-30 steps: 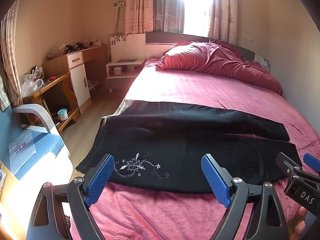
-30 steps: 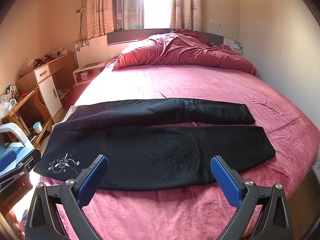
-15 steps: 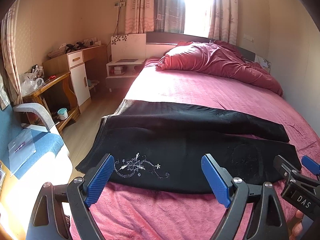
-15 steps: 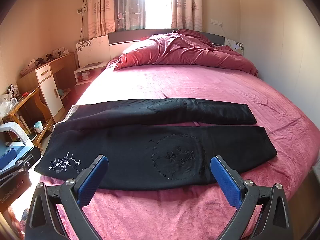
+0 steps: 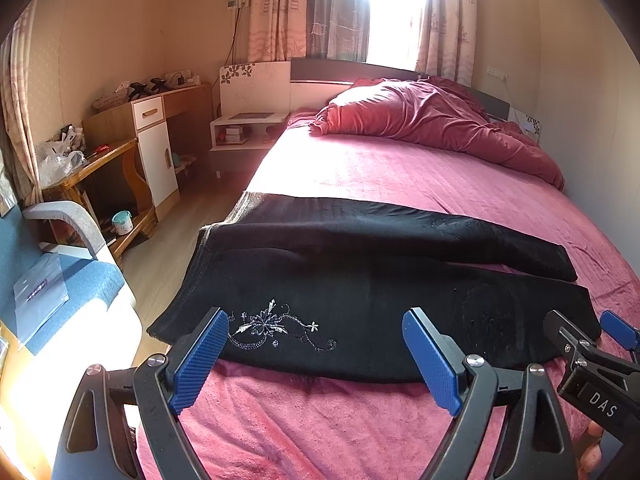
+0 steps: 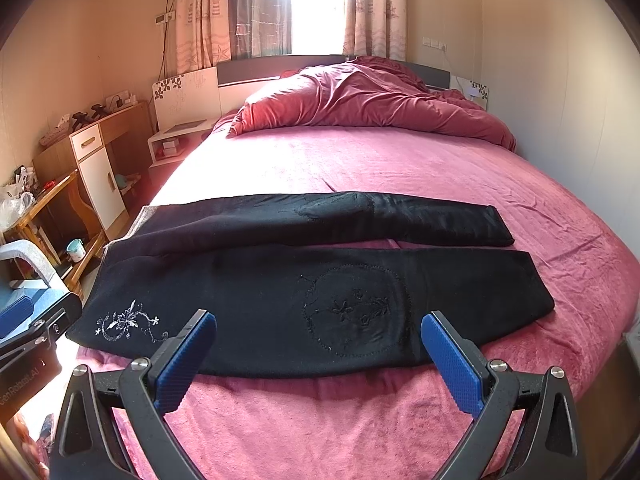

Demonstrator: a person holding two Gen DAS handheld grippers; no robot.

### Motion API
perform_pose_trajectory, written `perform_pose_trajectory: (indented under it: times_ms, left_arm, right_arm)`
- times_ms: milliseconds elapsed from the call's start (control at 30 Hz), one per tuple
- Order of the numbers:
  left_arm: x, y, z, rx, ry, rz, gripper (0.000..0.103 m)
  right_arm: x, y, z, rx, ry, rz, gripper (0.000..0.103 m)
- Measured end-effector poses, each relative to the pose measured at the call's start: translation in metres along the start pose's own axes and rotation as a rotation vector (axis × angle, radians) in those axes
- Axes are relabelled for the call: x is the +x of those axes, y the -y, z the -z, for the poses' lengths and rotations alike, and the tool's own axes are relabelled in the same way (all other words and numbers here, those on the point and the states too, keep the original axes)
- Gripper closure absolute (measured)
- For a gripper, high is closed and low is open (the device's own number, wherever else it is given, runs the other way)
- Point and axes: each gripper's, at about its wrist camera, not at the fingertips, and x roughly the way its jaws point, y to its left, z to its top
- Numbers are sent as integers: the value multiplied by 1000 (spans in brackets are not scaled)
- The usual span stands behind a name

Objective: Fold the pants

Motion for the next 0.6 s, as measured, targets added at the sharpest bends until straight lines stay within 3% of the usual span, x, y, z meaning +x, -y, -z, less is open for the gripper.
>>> perform_pose_trajectory:
  times_ms: [167, 267, 367, 467, 600]
  left_arm:
    - [7, 0, 4, 6, -23, 4, 12]
    - [18, -6, 11, -7, -66, 69, 12]
    - [35, -16, 15, -43, -136, 125, 12]
    - [50, -29, 19, -80, -186, 122, 12]
    - [66, -43, 23, -101, -213, 121, 3]
  right_arm:
    - [8, 1, 5, 3, -26, -8, 0]
    - [22, 14, 12, 56, -69, -59, 0]
    - [38, 29, 20, 111, -112, -78, 0]
    - [55, 49, 27, 151, -148, -85, 0]
    - [74, 94, 39, 280, -195, -106, 0]
